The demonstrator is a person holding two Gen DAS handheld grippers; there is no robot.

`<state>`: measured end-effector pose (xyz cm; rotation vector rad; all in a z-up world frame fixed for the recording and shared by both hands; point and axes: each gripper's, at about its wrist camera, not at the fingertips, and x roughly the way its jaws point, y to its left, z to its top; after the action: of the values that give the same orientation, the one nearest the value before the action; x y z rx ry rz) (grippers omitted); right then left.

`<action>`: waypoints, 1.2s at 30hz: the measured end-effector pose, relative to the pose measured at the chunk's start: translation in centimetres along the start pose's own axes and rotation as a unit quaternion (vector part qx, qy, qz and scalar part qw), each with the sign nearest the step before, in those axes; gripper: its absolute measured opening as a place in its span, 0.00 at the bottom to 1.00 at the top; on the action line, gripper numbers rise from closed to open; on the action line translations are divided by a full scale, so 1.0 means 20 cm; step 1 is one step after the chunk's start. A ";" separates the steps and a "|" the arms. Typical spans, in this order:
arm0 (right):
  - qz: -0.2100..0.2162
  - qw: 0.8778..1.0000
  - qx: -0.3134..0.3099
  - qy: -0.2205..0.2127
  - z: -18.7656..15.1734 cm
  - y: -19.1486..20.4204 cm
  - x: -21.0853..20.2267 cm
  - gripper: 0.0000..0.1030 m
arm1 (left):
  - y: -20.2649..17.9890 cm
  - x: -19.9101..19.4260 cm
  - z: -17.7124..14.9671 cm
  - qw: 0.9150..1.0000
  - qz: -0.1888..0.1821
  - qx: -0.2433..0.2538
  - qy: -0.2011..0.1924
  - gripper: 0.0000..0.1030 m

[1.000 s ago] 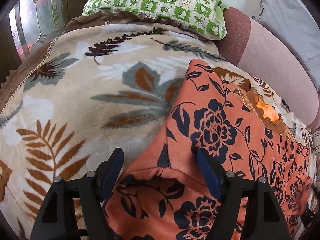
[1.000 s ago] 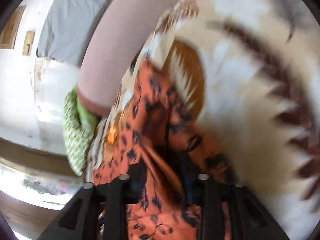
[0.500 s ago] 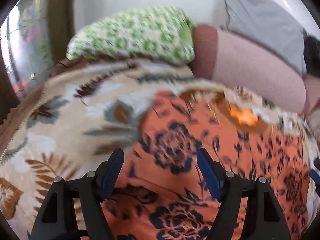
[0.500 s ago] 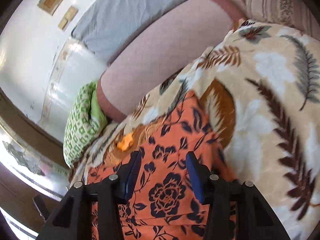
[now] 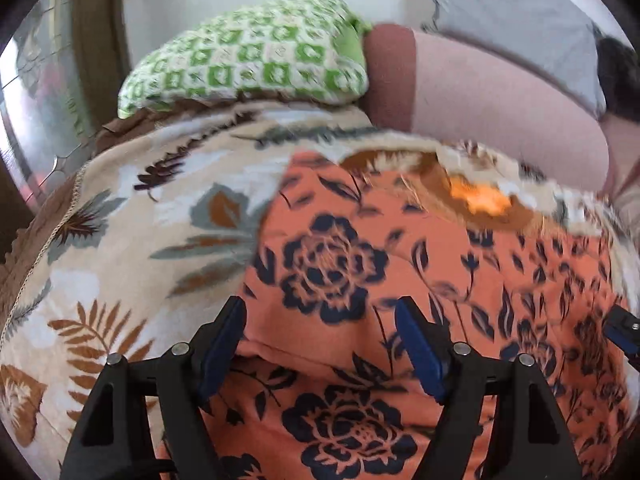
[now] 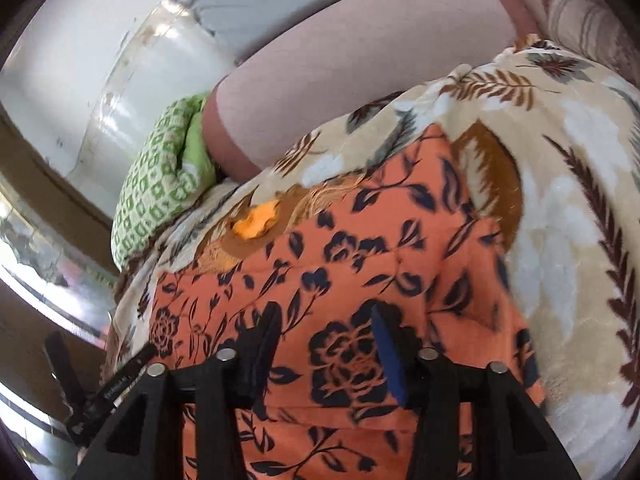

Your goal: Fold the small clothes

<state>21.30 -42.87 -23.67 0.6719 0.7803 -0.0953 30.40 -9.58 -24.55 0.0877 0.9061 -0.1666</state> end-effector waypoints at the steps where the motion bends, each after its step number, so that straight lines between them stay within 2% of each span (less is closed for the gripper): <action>1: -0.005 1.000 -0.005 0.019 -0.03 0.02 0.05 0.51 | -0.01 0.05 -0.02 1.000 0.010 0.013 0.025 0.82; 2: -0.014 0.999 -0.008 0.038 -0.04 0.01 0.09 0.51 | -0.03 0.11 -0.05 0.998 0.030 0.035 0.052 0.85; 3: -0.028 0.998 -0.009 0.057 -0.06 0.00 0.13 0.51 | -0.03 0.13 -0.07 0.997 0.034 0.045 0.053 0.88; 4: -0.038 0.998 -0.020 0.055 -0.09 0.00 0.15 0.51 | -0.01 0.10 -0.08 0.998 0.026 0.033 0.042 0.88; 6: -0.045 0.997 -0.032 0.047 -0.10 0.05 0.10 0.51 | 0.04 0.03 -0.09 0.998 0.005 0.005 0.062 0.88; 7: -0.035 0.998 -0.026 0.047 -0.10 0.06 0.06 0.51 | 0.07 -0.03 -0.10 0.999 -0.006 -0.007 0.051 0.88; 9: 0.007 1.000 -0.015 0.021 -0.12 0.05 -0.07 0.51 | 0.12 -0.17 -0.16 1.000 0.006 -0.004 0.015 0.88; 12: 0.016 0.999 -0.026 -0.015 -0.15 0.04 -0.32 0.52 | 0.21 -0.35 -0.23 1.000 0.019 0.003 -0.008 0.88; 16: 0.046 0.997 0.000 -0.062 -0.18 -0.08 -0.66 0.65 | 0.45 -0.64 -0.37 0.998 0.018 -0.037 -0.036 0.88; 18: 0.055 0.994 0.024 -0.096 -0.25 -0.18 -0.86 0.68 | 0.56 -0.75 -0.42 0.997 0.017 -0.057 -0.043 0.88; 22: 0.045 0.990 0.045 -0.125 -0.35 -0.26 -1.08 0.68 | 0.66 -0.98 -0.48 0.996 0.042 -0.058 -0.060 0.88; 26: 0.041 0.990 0.008 -0.136 -0.48 -0.13 -1.20 0.68 | 0.59 -1.25 -0.50 0.991 0.058 -0.037 -0.114 0.88; 29: 0.028 0.988 -0.064 -0.137 -0.56 0.10 -1.26 0.68 | 0.48 -1.43 -0.48 0.987 0.065 -0.019 -0.143 0.90; 32: 0.025 0.984 -0.116 -0.133 -0.64 0.31 -1.30 0.68 | 0.39 -1.58 -0.47 0.984 0.059 0.001 -0.167 0.90; 36: 0.014 0.978 -0.158 -0.135 -0.72 0.51 -1.40 0.68 | 0.28 -1.78 -0.48 0.975 0.054 0.036 -0.211 0.91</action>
<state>-4.45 -30.80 -6.80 0.3580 0.5084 -0.0342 2.38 1.11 -2.41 0.1620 0.4694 -0.1103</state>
